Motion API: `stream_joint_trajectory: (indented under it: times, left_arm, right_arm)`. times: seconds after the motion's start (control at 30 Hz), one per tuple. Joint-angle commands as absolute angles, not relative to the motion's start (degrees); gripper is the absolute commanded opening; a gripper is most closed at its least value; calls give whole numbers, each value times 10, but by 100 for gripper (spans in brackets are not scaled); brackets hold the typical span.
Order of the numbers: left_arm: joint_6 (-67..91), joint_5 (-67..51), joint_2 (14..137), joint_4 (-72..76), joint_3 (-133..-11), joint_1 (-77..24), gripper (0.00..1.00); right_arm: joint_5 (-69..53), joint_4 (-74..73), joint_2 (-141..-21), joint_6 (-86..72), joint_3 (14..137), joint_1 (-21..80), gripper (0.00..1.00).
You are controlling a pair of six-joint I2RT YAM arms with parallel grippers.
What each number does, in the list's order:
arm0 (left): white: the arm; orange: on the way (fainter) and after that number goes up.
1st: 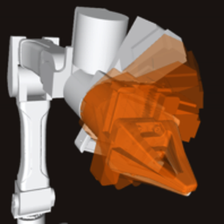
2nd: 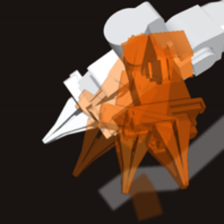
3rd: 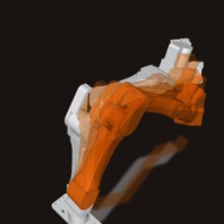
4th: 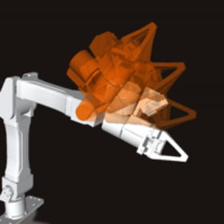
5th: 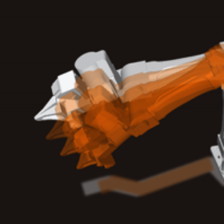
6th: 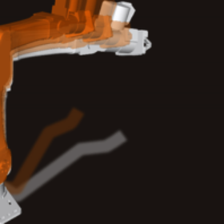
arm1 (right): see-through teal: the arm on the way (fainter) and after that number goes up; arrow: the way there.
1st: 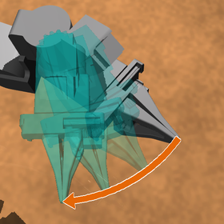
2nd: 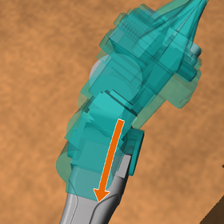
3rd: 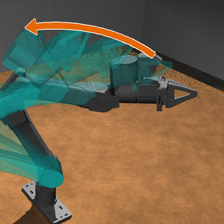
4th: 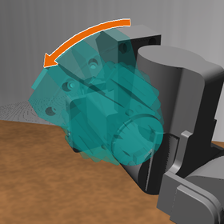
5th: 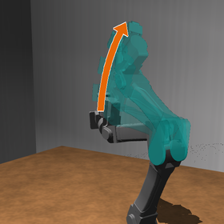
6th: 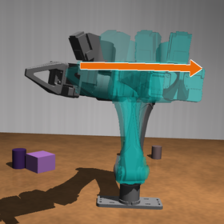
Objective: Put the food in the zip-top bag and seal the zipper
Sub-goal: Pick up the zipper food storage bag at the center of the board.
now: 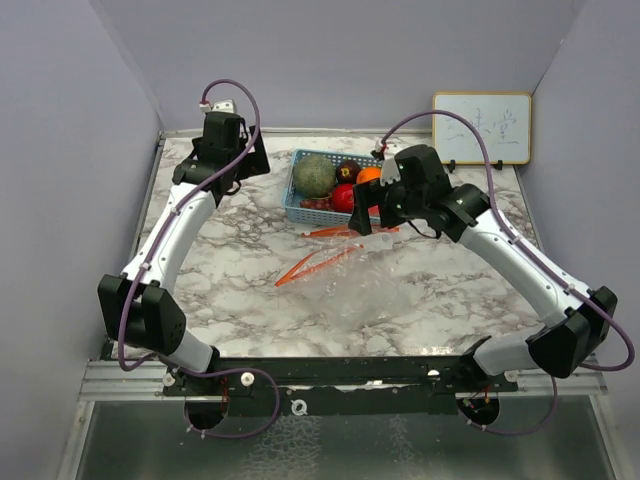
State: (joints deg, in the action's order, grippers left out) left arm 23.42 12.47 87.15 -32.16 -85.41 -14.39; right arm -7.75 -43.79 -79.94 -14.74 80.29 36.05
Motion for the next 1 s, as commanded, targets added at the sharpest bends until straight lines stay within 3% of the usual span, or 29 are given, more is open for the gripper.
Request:
stream_joint_trajectory:
  times: [0.0,0.13,0.43,0.77,0.97]
  left_arm:
    - [190,97,833,-291,-861,-147,99]
    - [137,-1,828,-272,-851,-144,99]
    - [187,-210,782,-200,-751,-142,99]
    - [190,-242,738,-205,-671,-142,99]
    - [189,-253,730,-201,-647,-142,99]
  right_arm:
    - [-14,-453,-761,-163,801,365,99]
    - [-5,-492,-758,-164,794,365,99]
    - [-16,-570,-737,-197,737,364,99]
    - [-168,-477,-740,-200,624,365,99]
    - [-158,-409,-782,-192,616,365,99]
